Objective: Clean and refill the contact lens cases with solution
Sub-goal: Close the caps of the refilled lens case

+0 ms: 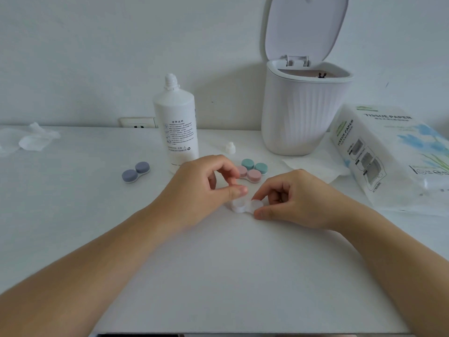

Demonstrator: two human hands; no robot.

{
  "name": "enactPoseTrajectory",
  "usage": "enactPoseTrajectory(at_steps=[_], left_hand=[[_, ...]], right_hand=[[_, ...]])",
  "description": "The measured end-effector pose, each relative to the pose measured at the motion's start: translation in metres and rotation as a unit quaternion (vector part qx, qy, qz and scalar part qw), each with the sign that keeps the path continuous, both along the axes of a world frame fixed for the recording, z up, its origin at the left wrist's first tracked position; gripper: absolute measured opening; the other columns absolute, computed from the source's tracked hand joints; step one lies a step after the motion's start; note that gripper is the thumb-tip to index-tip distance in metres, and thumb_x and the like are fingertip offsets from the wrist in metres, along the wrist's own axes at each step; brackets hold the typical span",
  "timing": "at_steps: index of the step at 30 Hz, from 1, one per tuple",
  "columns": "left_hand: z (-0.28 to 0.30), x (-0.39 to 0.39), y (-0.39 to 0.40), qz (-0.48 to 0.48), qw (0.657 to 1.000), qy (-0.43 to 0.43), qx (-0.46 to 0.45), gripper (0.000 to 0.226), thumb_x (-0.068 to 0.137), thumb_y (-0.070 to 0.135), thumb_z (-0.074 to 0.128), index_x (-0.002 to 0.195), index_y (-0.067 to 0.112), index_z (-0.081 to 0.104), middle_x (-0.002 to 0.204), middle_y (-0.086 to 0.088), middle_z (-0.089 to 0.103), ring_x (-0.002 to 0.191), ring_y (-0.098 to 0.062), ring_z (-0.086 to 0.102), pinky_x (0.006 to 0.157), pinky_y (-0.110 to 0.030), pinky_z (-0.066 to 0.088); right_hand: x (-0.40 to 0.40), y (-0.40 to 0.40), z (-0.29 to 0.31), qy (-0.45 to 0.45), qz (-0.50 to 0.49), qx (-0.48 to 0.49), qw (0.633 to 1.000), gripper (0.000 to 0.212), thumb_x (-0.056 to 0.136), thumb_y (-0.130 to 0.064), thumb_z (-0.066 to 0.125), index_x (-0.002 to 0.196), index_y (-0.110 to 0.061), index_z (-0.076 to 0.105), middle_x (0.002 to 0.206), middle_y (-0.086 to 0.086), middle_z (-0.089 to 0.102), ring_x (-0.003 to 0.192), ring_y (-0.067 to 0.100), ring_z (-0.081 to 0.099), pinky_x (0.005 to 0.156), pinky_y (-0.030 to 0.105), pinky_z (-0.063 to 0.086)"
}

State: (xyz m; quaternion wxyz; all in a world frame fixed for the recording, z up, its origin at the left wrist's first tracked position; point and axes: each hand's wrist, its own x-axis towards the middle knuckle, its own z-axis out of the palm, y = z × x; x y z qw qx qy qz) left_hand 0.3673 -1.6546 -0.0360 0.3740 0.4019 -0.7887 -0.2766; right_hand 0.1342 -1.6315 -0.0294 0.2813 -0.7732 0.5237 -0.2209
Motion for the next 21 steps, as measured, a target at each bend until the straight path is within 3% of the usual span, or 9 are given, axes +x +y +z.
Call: enactPoseTrajectory(at_steps=[3,5,8,10,13,18,20,21], left_hand=[[-0.002,0.004,-0.005,0.044,0.999,-0.015,0.020,0.021,0.075,0.032,0.086,0.080,0.030,0.065,0.052,0.016,0.053,0.049,-0.006,0.039,0.049,-0.016,0.034],[-0.003,0.005,-0.006,0.062,0.997,-0.038,0.019,0.019,0.075,0.029,0.085,0.079,0.029,0.066,0.050,0.018,0.054,0.047,-0.006,0.042,0.048,-0.013,0.034],[-0.003,0.007,-0.008,0.085,0.994,-0.068,0.024,0.017,0.075,0.032,0.085,0.079,0.031,0.068,0.070,0.029,0.068,0.055,0.008,0.055,0.052,-0.007,0.035],[-0.004,0.009,-0.010,0.102,0.989,-0.100,0.033,0.016,0.075,0.040,0.082,0.084,0.036,0.070,0.086,0.027,0.073,0.076,0.018,0.061,0.063,-0.011,0.041],[-0.002,0.010,-0.008,0.115,0.982,-0.147,0.024,0.024,0.079,0.049,0.075,0.102,0.044,0.070,0.097,0.032,0.072,0.097,0.014,0.062,0.082,-0.017,0.048],[0.002,0.011,-0.002,0.119,0.965,-0.231,-0.032,0.030,0.089,0.058,0.062,0.118,0.050,0.065,0.109,0.024,0.072,0.096,-0.009,0.066,0.083,-0.031,0.054],[0.003,0.012,-0.001,0.127,0.968,-0.215,-0.033,0.033,0.088,0.059,0.064,0.120,0.050,0.066,0.106,0.027,0.072,0.096,0.000,0.065,0.083,-0.023,0.053],[0.003,0.012,-0.001,0.120,0.974,-0.188,-0.032,0.030,0.089,0.054,0.067,0.118,0.047,0.069,0.098,0.032,0.070,0.087,0.011,0.062,0.075,-0.011,0.048]], right_hand=[[0.000,0.000,0.001,0.005,-0.001,0.001,1.000,0.017,0.075,-0.038,0.085,0.087,-0.041,0.073,0.056,-0.016,0.054,0.050,0.001,0.045,0.054,0.015,0.039],[0.000,0.000,0.001,0.009,-0.001,0.003,1.000,0.017,0.075,-0.039,0.084,0.087,-0.041,0.073,0.056,-0.017,0.054,0.051,0.001,0.045,0.055,0.015,0.039],[0.000,0.000,0.001,0.010,-0.002,0.003,1.000,0.016,0.075,-0.038,0.084,0.087,-0.039,0.074,0.056,-0.017,0.053,0.051,0.001,0.045,0.054,0.016,0.038],[0.000,0.000,0.002,0.009,-0.004,0.003,1.000,0.015,0.075,-0.038,0.085,0.086,-0.038,0.074,0.057,-0.017,0.053,0.051,0.001,0.045,0.055,0.016,0.039],[0.000,0.000,0.002,0.012,-0.005,0.003,1.000,0.014,0.076,-0.038,0.084,0.086,-0.038,0.074,0.057,-0.016,0.054,0.051,0.001,0.045,0.054,0.015,0.038],[0.000,0.001,0.001,0.015,-0.006,0.003,1.000,0.014,0.076,-0.038,0.084,0.087,-0.037,0.075,0.058,-0.016,0.054,0.052,0.001,0.045,0.055,0.015,0.039],[0.000,0.001,0.001,0.015,-0.007,0.004,1.000,0.013,0.077,-0.038,0.083,0.087,-0.036,0.076,0.058,-0.016,0.054,0.052,0.001,0.045,0.056,0.015,0.039],[0.000,0.001,0.001,0.014,-0.006,0.005,1.000,0.013,0.077,-0.038,0.083,0.088,-0.036,0.076,0.058,-0.016,0.053,0.052,0.001,0.045,0.056,0.015,0.039]])
